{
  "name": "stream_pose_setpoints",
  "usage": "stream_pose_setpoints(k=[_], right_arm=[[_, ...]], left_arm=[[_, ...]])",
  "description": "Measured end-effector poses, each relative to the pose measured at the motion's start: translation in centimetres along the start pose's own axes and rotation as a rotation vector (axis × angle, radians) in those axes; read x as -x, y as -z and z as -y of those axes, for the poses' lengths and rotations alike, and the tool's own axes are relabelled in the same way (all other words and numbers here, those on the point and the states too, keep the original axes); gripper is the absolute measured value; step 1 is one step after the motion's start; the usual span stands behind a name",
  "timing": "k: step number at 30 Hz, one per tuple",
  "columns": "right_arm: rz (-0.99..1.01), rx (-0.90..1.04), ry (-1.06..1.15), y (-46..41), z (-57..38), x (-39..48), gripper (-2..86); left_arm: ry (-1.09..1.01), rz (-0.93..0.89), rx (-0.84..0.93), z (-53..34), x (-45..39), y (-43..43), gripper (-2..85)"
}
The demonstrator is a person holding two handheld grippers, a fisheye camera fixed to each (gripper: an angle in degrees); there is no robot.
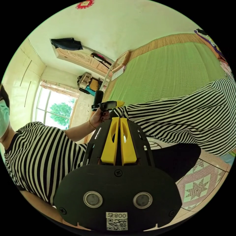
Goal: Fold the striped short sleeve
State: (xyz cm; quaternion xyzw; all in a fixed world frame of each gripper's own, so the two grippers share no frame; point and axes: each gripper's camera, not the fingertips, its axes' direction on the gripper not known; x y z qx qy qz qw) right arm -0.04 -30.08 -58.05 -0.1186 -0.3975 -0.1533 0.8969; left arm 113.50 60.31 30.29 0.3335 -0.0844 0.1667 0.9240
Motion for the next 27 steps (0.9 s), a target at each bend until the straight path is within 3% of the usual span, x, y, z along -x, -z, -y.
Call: stream_pose_setpoints(k=[9, 27], right_arm=[[0.090, 0.070, -0.018, 1.6, -5.3, 2.2, 0.2], [0.138, -0.209, -0.102, 16.3, -16.6, 3.1, 0.3]], left_arm=[[0.032, -0.021, 0.058, -1.5, 3.9, -1.5, 2.3], [0.182, -0.005, 0.371, 9.1, 11.5, -17.2, 7.5]])
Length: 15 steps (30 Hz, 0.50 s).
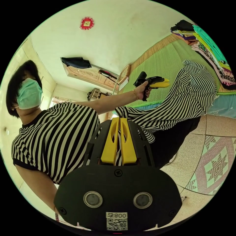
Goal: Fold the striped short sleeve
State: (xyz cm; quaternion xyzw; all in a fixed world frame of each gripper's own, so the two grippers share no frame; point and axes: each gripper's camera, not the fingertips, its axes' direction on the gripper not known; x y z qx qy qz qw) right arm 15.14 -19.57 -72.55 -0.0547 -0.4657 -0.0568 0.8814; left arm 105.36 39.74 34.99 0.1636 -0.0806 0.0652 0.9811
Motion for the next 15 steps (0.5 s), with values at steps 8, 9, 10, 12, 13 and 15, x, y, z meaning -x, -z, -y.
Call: stream_pose_setpoints(k=[8, 9, 10, 12, 13, 15], right_arm=[[0.046, -0.017, -0.019, 3.7, -0.7, -1.4, 0.3], [0.048, -0.018, -0.021, 3.9, -0.8, -1.5, 0.3], [0.054, -0.021, -0.025, 4.4, -0.8, -1.8, 0.3], [0.063, -0.026, -0.028, 5.1, -0.8, -2.1, 0.2], [0.067, -0.029, -0.029, 5.5, -0.8, -2.3, 0.2], [0.073, -0.032, -0.027, 6.1, -0.7, -2.5, 0.2]], left_arm=[[0.054, 0.101, 0.031, 0.6, 2.7, -0.4, 6.0], [0.056, 0.102, 0.032, 0.4, 3.1, -0.2, 4.5], [0.058, 0.102, 0.032, 0.3, 3.3, -0.1, 3.6], [0.056, 0.099, 0.034, -0.5, 4.1, 0.4, 1.6], [0.057, 0.095, 0.032, -0.8, 4.2, 0.6, 1.4], [0.049, 0.045, 0.013, -2.2, 5.0, 1.6, 0.8]])
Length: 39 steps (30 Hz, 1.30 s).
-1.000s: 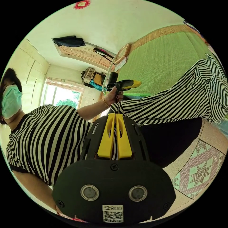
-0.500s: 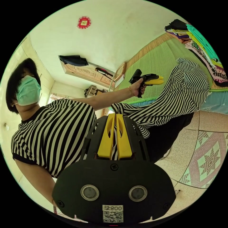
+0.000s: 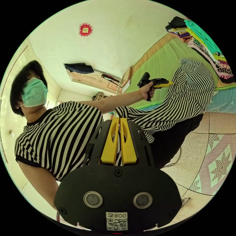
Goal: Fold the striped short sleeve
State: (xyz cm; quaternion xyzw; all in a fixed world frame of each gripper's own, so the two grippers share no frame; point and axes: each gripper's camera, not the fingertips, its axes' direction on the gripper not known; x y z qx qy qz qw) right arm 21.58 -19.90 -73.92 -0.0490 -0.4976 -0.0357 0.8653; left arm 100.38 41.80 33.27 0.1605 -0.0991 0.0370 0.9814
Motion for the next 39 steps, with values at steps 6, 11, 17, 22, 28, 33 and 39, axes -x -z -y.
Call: stream_pose_setpoints(k=[6, 11, 17, 22, 28, 33, 39], right_arm=[[-0.012, -0.010, 0.023, 2.2, 0.3, 0.2, 0.2], [-0.046, -0.048, 0.082, 4.8, 0.7, 1.6, 0.2], [-0.124, -0.081, 0.196, 7.6, 1.5, 4.7, 0.2], [-0.163, -0.130, 0.286, 9.5, 2.2, 7.1, 0.2], [-0.187, -0.144, 0.380, 10.5, 3.3, 9.3, 0.2], [-0.189, -0.171, 0.461, 11.4, 4.4, 11.1, 0.3], [-0.212, -0.190, 0.580, 12.5, 5.6, 14.2, 0.3]], left_arm=[[-0.051, -0.187, -0.121, -5.8, 2.1, 5.8, 0.3], [-0.091, -0.325, -0.245, -12.7, 4.0, 12.4, 0.2], [-0.166, -0.521, -0.464, -22.7, 6.1, 21.1, 0.2], [-0.277, -0.627, -0.626, -30.8, 6.8, 27.8, 0.2], [-0.425, -0.674, -0.744, -39.9, 6.5, 34.7, 0.3], [-0.548, -0.692, -0.801, -47.6, 6.0, 40.0, 0.4], [-0.680, -0.670, -0.876, -56.2, 5.2, 45.7, 0.3]])
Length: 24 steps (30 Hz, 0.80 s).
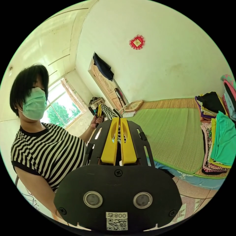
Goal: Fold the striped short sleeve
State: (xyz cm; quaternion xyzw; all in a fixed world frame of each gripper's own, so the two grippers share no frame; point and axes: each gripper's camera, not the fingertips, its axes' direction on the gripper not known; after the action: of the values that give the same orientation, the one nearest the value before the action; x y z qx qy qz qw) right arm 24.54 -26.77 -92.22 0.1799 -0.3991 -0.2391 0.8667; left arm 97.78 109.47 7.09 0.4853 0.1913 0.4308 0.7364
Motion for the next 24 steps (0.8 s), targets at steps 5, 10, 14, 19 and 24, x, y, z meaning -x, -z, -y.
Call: stream_pose_setpoints(k=[5, 10, 14, 19, 24], right_arm=[[0.026, -0.069, 0.101, 1.9, 2.0, 1.6, 0.3], [0.044, -0.096, 0.183, 3.2, 3.0, 3.2, 0.3], [0.073, -0.126, 0.244, 4.3, 3.5, 4.5, 0.3], [0.068, -0.140, 0.296, 5.2, 3.9, 5.6, 0.2], [0.066, -0.147, 0.327, 5.9, 3.8, 6.0, 0.2]], left_arm=[[-0.125, -0.023, -0.023, 0.5, -6.9, 4.4, 0.2], [-0.262, -0.007, -0.008, 0.9, -13.9, 8.3, 0.1], [-0.352, 0.016, 0.006, 0.9, -18.9, 11.3, 0.2], [-0.410, 0.028, 0.012, 1.0, -22.4, 13.9, 0.3], [-0.452, -0.003, 0.013, 1.6, -24.4, 16.0, 0.3]])
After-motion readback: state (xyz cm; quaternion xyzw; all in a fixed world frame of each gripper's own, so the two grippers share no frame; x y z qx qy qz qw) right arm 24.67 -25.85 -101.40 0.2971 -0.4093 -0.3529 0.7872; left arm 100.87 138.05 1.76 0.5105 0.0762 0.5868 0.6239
